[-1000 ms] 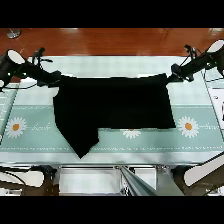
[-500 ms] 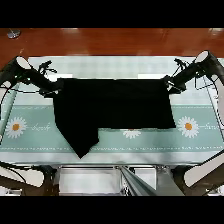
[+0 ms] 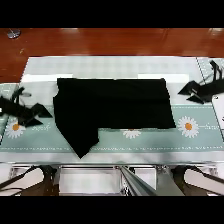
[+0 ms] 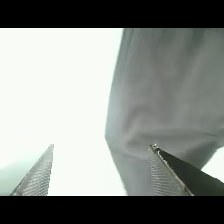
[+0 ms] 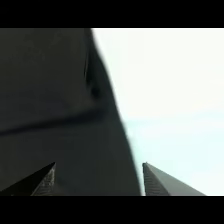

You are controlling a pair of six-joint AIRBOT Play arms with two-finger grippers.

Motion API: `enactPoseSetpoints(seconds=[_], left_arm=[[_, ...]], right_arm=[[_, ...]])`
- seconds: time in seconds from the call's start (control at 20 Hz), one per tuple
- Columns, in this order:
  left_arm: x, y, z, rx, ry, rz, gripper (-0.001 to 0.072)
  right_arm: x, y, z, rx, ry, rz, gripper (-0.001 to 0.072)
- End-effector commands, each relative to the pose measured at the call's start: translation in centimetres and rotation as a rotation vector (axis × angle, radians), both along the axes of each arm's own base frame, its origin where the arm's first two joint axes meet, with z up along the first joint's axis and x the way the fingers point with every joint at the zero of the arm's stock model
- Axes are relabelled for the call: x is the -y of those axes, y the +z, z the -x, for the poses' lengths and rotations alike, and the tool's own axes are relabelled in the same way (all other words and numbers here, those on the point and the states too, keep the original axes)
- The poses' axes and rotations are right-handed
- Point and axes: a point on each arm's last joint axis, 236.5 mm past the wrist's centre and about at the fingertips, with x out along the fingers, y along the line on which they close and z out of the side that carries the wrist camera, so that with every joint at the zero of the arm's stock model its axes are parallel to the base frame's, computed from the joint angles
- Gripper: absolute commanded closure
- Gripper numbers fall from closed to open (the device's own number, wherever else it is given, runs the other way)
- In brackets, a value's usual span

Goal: Fold the shirts.

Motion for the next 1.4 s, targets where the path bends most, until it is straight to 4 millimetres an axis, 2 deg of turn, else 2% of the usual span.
enactPoseSetpoints(seconds=[0.0, 0.1, 0.2, 0.3, 0.45, 0.55, 0.65, 0.7, 0.75, 0.8, 0.85, 0.9, 0.95, 1.0, 1.2, 1.35], left_arm=[[2.4, -1.4, 2.3, 0.131, 0.265, 0.142, 0.0004], [4.3, -2.0, 3.5, 0.130, 0.270, 0.192, 0.0005], [5.4, -3.0, 4.9, 0.090, 0.217, 0.185, 0.0004], [7.1, -3.0, 4.9, 0.091, 0.186, 0.210, 0.0005], [9.6, -3.0, 3.6, 0.136, 0.155, 0.223, 0.0005], [11.9, -2.9, 4.0, 0.128, 0.085, 0.247, 0.0005], [13.4, -2.9, 5.6, 0.096, -0.005, 0.259, 0.0011], [13.5, -2.9, 5.9, 0.091, -0.025, 0.263, 0.0137], [13.5, -2.7, 6.0, 0.091, -0.027, 0.270, 0.0586], [13.6, -2.4, 5.7, 0.112, -0.031, 0.281, 0.0686], [13.5, -2.2, 5.2, 0.134, -0.033, 0.285, 0.0687], [13.4, -2.0, 4.8, 0.144, -0.024, 0.287, 0.0687], [13.2, -1.8, 4.5, 0.153, -0.019, 0.286, 0.0687], [13.1, -1.6, 4.2, 0.161, -0.017, 0.285, 0.0687], [13.1, -1.6, 4.1, 0.166, -0.022, 0.283, 0.0687], [13.1, -1.6, 4.1, 0.166, -0.022, 0.284, 0.0687]], right_arm=[[-1.9, -0.9, 3.8, 0.097, -0.107, -0.092, 0.0086], [-2.6, -1.3, 4.9, 0.079, -0.096, -0.105, 0.0086], [-3.0, -1.2, 5.0, 0.073, -0.094, -0.127, 0.0086], [-3.4, -0.9, 4.9, 0.078, -0.100, -0.152, 0.0086], [-3.9, -0.3, 4.4, 0.093, -0.121, -0.191, 0.0086], [-3.2, 0.0, 4.1, 0.102, -0.148, -0.193, 0.0086], [-0.6, -0.2, 4.6, 0.093, -0.214, -0.179, 0.0086], [0.9, -1.0, 5.9, 0.048, -0.235, -0.144, 0.0086], [2.3, -2.2, 7.9, -0.030, -0.246, -0.092, 0.0086], [3.0, -3.7, 10.5, -0.131, -0.238, -0.045, 0.0086], [2.9, -4.9, 12.8, -0.218, -0.215, -0.025, 0.0086], [2.0, -5.6, 14.3, -0.272, -0.196, -0.048, 0.0086], [0.8, -6.2, 15.3, -0.305, -0.183, -0.086, 0.0086], [0.0, -6.6, 15.4, -0.310, -0.186, -0.108, 0.0086], [-2.5, -8.0, 14.7, -0.337, -0.123, -0.161, 0.0086], [-4.0, -8.8, 12.1, -0.288, -0.146, -0.209, 0.0086]])
